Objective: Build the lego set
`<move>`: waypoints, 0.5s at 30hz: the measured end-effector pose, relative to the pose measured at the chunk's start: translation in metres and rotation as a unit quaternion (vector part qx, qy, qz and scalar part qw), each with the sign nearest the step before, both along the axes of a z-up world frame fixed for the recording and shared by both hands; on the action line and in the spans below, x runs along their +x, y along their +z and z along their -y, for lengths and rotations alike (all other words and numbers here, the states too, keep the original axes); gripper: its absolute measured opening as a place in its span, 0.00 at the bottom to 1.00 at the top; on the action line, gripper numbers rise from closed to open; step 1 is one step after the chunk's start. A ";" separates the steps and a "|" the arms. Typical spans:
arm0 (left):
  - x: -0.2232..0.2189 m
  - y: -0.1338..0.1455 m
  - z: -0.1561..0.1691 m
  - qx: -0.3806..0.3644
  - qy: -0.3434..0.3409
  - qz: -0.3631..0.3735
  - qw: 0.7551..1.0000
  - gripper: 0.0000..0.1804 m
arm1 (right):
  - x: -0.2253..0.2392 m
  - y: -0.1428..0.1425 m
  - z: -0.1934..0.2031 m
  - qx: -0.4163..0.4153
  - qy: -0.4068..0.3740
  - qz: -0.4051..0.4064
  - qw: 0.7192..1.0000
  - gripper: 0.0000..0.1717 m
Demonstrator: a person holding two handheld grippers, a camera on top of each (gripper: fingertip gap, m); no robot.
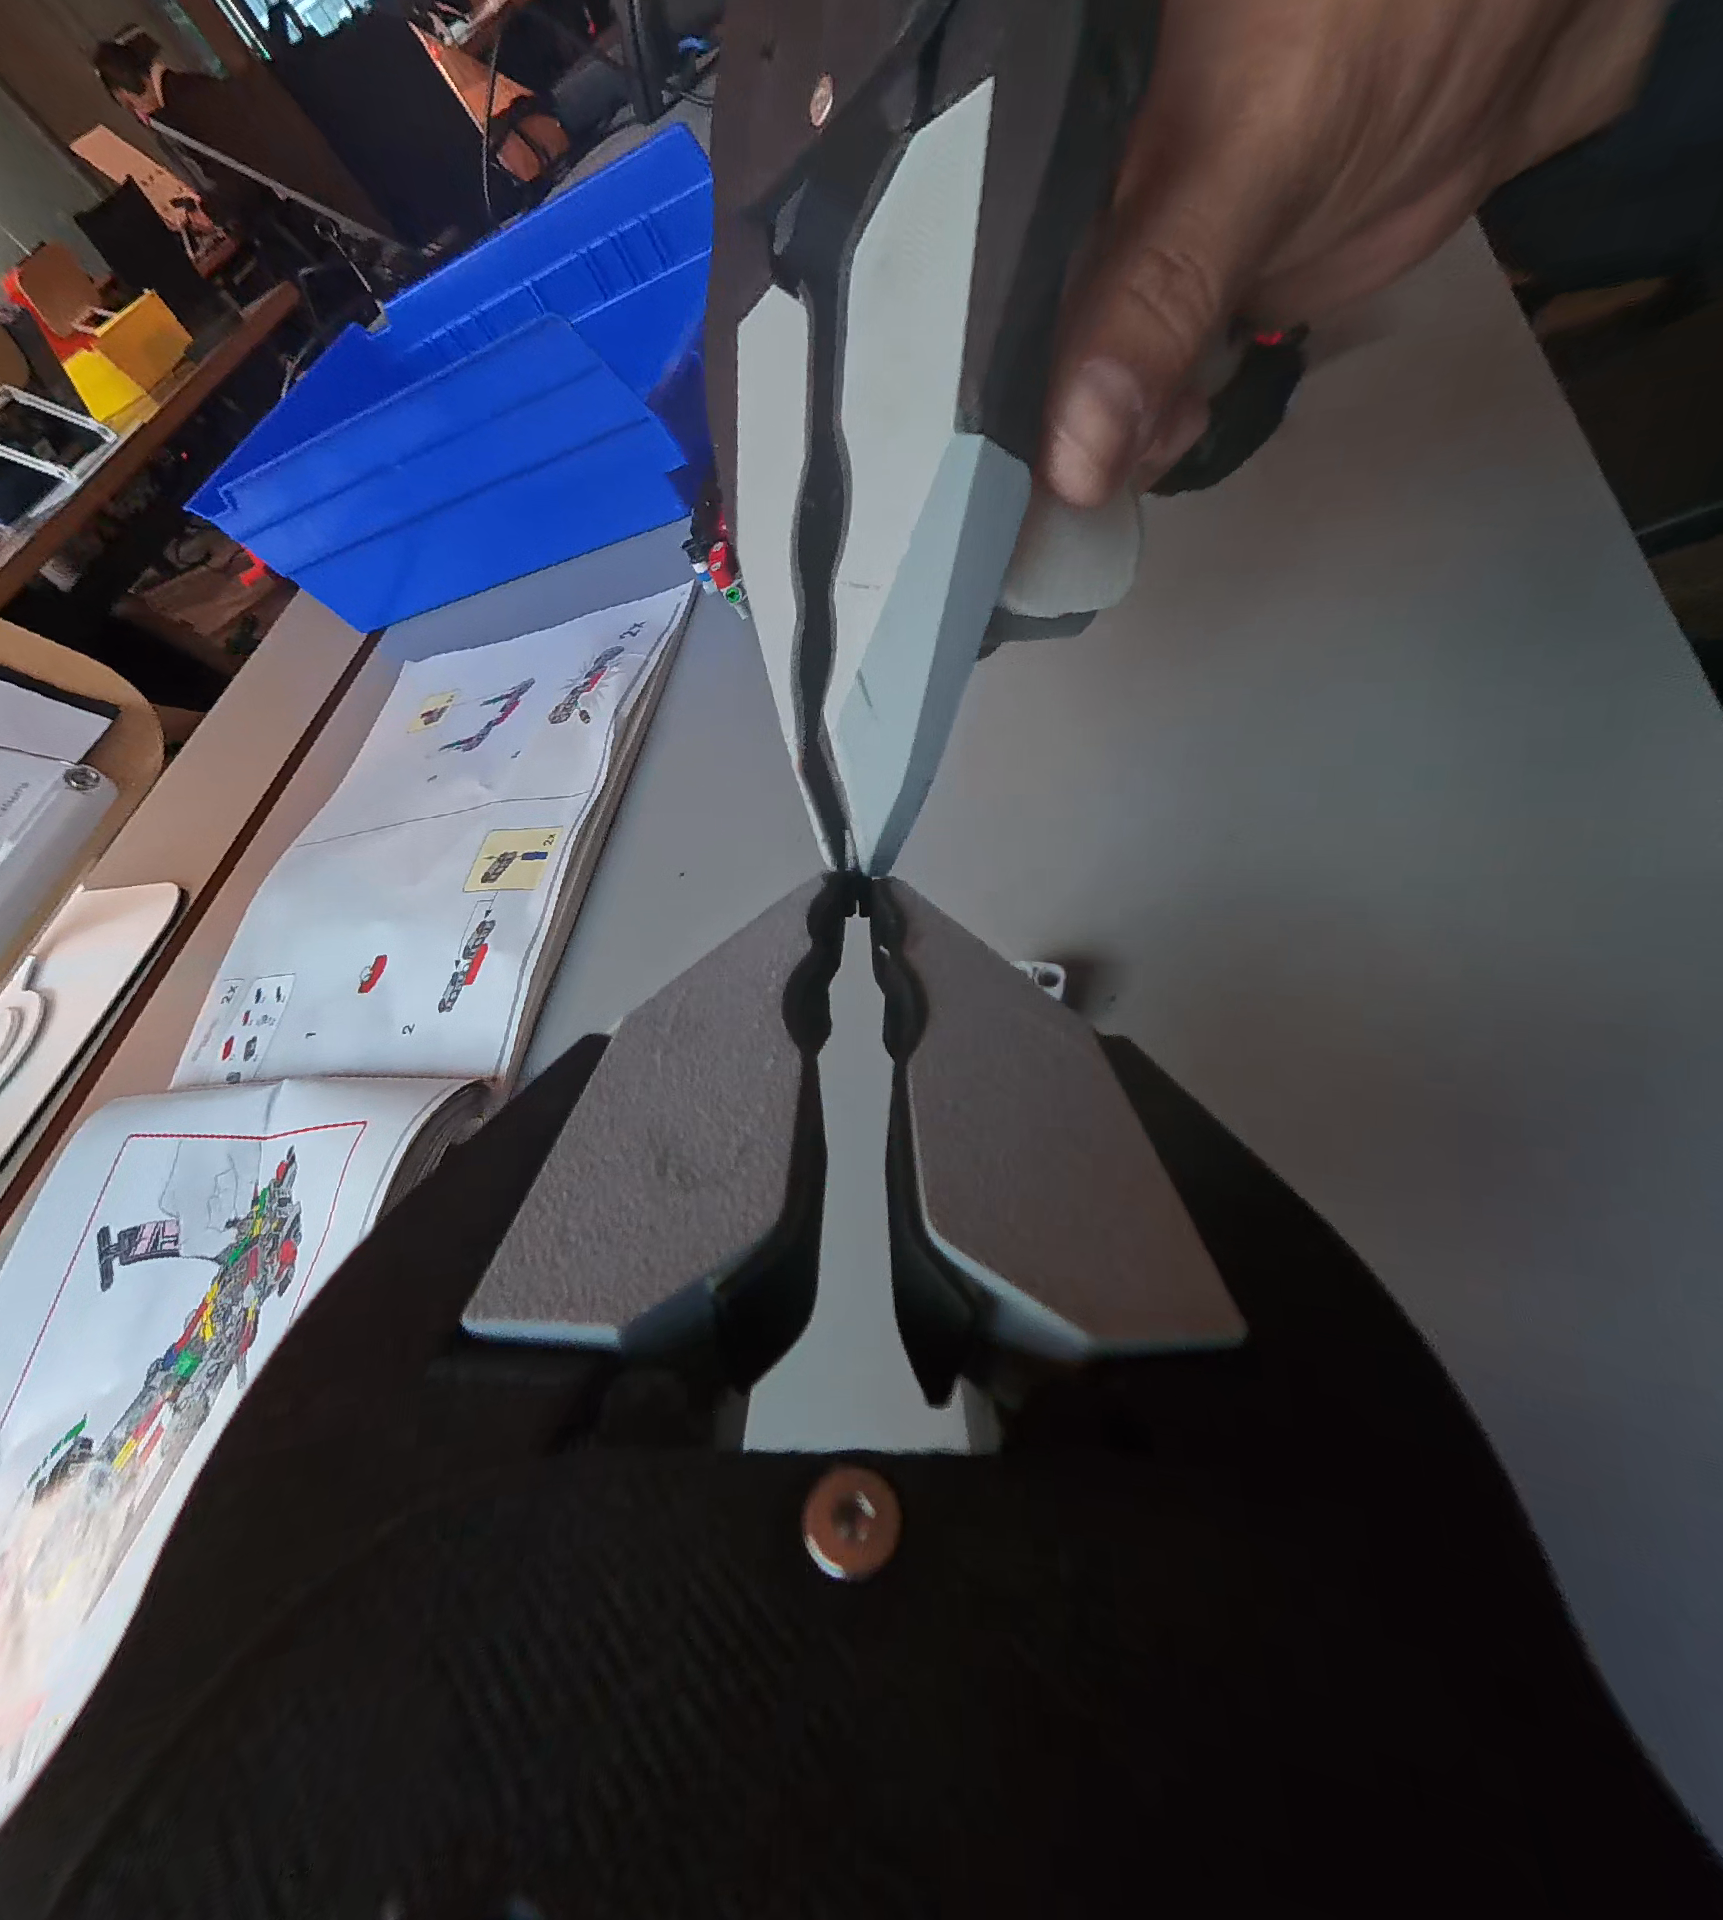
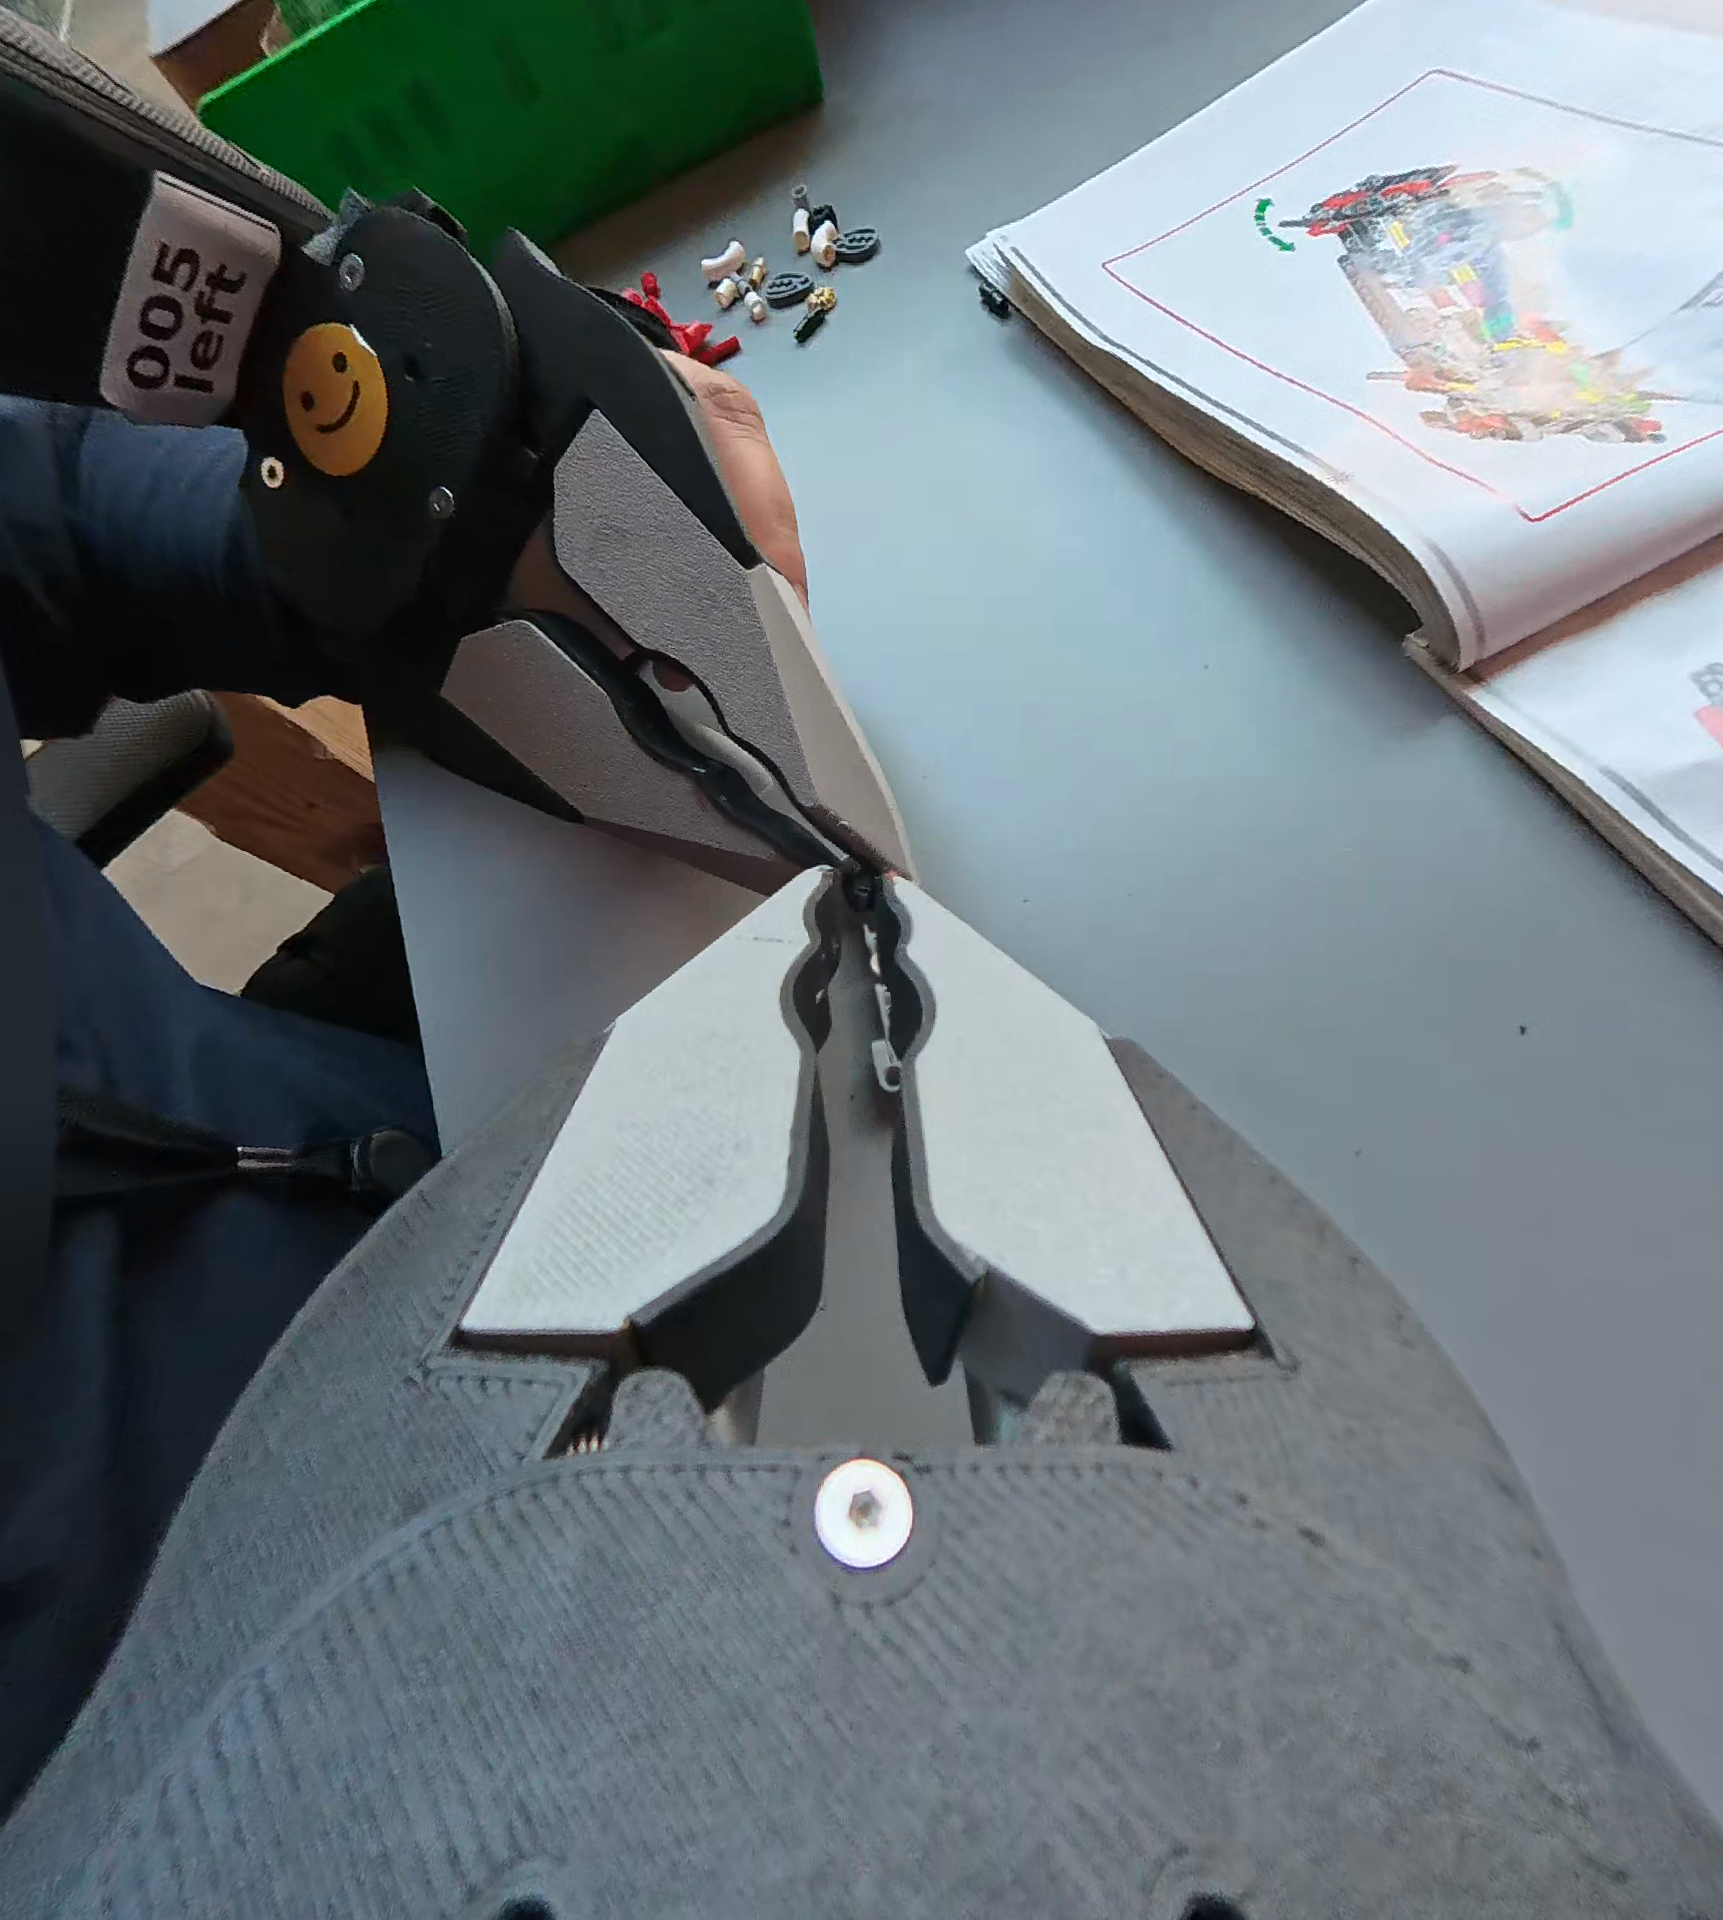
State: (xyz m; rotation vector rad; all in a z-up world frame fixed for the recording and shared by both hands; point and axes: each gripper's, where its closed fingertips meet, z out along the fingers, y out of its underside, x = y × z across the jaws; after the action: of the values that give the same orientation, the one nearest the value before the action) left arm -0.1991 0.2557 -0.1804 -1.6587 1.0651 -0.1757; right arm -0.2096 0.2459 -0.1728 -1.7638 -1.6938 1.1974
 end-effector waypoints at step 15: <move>-0.013 -0.053 0.020 -0.217 -0.069 -0.008 0.974 0.13 | 0.014 -0.046 0.004 0.187 0.132 0.174 0.958 0.01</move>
State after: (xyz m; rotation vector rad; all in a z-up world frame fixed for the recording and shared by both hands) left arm -0.2125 0.2360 -0.2332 -1.9741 1.2160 -0.5179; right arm -0.1952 0.2416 -0.2190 -1.6115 -2.2445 0.6171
